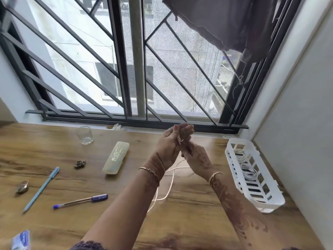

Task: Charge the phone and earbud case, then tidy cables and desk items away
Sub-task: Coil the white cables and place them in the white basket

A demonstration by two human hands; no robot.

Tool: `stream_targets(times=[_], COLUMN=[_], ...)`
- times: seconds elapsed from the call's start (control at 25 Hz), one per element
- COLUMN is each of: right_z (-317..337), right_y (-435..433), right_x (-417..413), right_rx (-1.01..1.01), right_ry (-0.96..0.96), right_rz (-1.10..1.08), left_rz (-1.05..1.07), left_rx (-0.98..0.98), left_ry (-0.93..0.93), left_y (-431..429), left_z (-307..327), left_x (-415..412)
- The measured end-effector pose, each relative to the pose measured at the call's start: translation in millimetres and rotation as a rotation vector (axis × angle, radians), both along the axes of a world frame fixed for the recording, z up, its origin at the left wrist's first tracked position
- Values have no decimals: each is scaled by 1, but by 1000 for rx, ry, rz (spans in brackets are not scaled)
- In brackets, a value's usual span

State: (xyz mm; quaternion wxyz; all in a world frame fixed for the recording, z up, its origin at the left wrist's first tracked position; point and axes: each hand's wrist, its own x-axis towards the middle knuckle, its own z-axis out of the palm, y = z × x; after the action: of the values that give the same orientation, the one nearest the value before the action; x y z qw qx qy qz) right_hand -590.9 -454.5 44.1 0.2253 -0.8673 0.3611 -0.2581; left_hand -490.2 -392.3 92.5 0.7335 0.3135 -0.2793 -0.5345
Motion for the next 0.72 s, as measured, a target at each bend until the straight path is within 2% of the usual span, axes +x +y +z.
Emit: stream_targets(times=[0.08,0.24,0.32,0.4,0.52,0.56,0.64,0.72], right_z=[6,20,25,26,28,30,34,44], right_y=[6,8,5,3,-6,-9,-14,-15], right_x=[-4,-14,-15,-12,-6,-6,-4,-4], right_rx=[118,289,365,325,295,280,281,318], right_ry=[-83,23,58,71,12,8,-16,-119], right_rz=[56,100,115,117,84,85,88,79], left_rz=[25,54,138,216,210,192,114,35], left_rx=[3,60,63,114,197,212,243,274], left_ry=[-6,-136,-298,-550,-876,-919,-872,-805], left_y=[-2,-6,-8,-8,-5,-3,2,9], left_z=[0,-9,-18,-28,-34,-33,-26,-19], left_x=[6,9,13,21,26,26,24,23])
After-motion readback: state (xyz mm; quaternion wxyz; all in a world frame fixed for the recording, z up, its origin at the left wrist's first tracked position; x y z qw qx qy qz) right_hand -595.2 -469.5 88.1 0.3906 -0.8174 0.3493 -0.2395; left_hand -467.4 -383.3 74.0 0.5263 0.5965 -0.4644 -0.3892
